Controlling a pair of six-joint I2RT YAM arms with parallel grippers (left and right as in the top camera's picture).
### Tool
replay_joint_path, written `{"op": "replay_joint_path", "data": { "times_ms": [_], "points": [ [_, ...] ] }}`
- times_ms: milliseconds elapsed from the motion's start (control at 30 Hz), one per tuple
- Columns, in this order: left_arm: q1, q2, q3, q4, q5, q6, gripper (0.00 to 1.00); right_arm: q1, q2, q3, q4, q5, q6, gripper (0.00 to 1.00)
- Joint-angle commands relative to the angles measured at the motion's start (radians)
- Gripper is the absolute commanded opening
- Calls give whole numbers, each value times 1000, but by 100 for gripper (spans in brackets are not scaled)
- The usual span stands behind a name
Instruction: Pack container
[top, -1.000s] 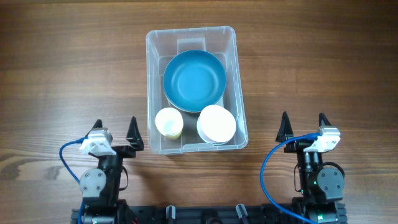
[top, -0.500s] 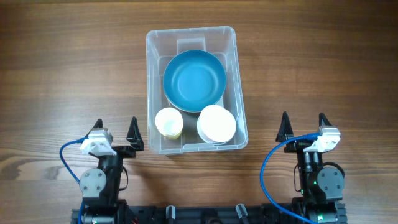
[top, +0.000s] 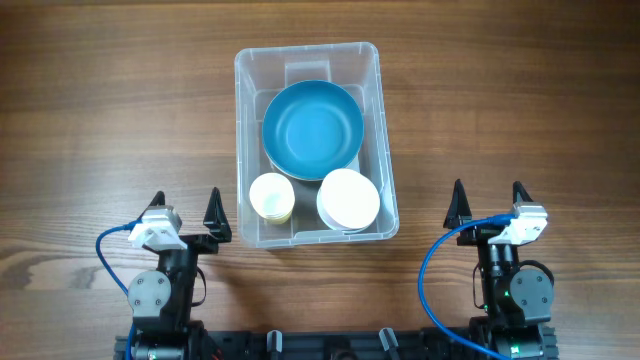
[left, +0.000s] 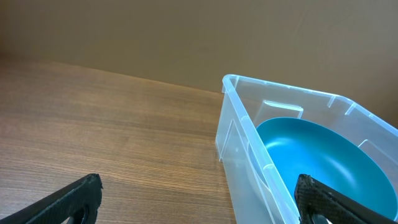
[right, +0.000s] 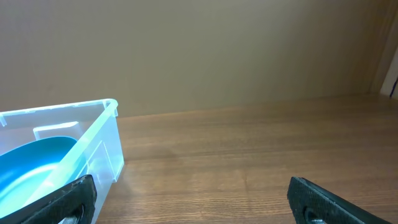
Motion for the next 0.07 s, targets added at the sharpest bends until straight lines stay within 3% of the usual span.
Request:
{"op": "replay_joint_path", "data": {
  "times_ms": [0, 33],
  "points": [
    [-4, -11, -6, -1, 19, 20, 100, -5, -6, -1, 3, -12, 11, 100],
    [-4, -11, -6, -1, 19, 20, 100, -5, -6, -1, 3, -12, 11, 100]
  ]
}}
